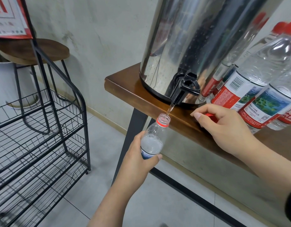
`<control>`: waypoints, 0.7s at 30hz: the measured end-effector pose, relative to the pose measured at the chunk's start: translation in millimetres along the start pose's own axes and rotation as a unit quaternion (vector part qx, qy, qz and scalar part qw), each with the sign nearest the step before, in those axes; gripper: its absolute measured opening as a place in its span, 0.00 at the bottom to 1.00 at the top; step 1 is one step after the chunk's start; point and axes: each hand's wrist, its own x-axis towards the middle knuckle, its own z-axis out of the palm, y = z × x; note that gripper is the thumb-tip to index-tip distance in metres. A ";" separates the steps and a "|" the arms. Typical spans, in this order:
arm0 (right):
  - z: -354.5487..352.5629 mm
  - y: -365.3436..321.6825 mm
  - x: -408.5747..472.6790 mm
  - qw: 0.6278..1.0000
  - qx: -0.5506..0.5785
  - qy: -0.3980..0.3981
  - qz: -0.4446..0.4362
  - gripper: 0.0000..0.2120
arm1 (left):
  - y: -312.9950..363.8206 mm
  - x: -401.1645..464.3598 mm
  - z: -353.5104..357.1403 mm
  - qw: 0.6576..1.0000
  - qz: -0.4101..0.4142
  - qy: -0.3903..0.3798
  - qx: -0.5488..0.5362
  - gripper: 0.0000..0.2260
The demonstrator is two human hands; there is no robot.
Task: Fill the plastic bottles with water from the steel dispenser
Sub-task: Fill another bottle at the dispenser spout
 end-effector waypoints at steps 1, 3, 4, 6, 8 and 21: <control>0.2 0.2 0.2 1.000 -0.002 0.000 -0.001 0.06 | -0.3 0.1 0.0 1.000 0.000 0.000 0.000 0.34; 0.4 0.5 0.3 1.000 -0.006 0.000 -0.002 0.06 | -0.4 0.4 -0.1 1.000 0.000 0.002 0.001 0.34; 0.4 0.6 0.4 1.000 -0.007 0.000 -0.003 0.06 | -0.5 0.4 0.0 1.000 0.000 0.002 0.001 0.34; 0.5 0.5 0.4 1.000 -0.006 0.002 -0.006 0.06 | -0.3 0.0 0.4 1.000 0.000 0.003 0.000 0.34; 0.7 0.4 0.4 1.000 -0.005 0.004 -0.009 0.06 | -0.5 -0.2 0.7 1.000 0.001 0.004 0.000 0.34; 0.4 -0.1 0.4 1.000 -0.003 0.000 0.004 0.06 | 0.3 -0.1 0.8 1.000 -0.004 0.003 0.002 0.34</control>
